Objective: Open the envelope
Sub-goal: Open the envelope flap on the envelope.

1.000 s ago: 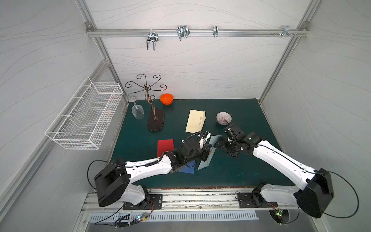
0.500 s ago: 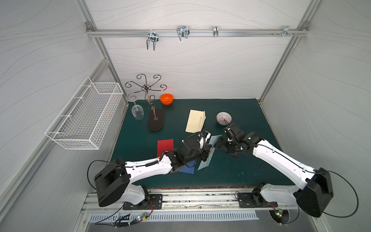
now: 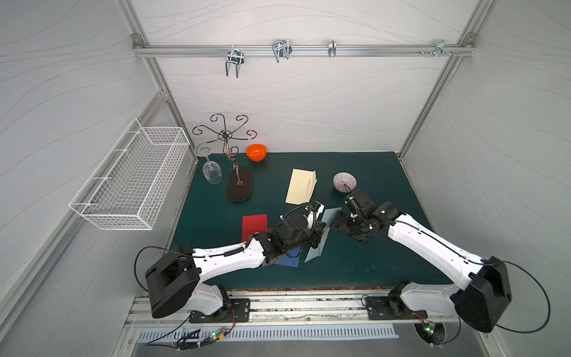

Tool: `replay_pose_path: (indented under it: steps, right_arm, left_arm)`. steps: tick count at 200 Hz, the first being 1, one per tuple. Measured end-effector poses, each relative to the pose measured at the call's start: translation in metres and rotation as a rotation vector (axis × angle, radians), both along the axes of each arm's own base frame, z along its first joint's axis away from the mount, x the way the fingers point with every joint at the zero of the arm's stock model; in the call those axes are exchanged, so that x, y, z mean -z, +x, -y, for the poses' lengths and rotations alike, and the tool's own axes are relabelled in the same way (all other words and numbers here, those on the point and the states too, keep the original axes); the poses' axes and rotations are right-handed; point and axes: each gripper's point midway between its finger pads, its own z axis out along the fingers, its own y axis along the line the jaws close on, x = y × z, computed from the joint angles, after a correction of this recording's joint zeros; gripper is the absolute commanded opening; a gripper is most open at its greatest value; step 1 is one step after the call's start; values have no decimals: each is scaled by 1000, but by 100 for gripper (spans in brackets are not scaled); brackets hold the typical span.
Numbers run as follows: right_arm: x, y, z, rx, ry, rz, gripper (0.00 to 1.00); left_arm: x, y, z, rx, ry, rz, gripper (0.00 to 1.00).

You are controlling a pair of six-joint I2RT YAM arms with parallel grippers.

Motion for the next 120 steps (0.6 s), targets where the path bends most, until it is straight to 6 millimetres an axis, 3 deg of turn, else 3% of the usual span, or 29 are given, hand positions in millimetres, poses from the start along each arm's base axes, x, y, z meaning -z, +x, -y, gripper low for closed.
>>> replay_pose_path:
  steps: [120]
  right_arm:
    - [6, -2, 12, 22, -57, -15, 90]
  left_arm:
    - [0, -1, 0, 2, -2, -3, 0]
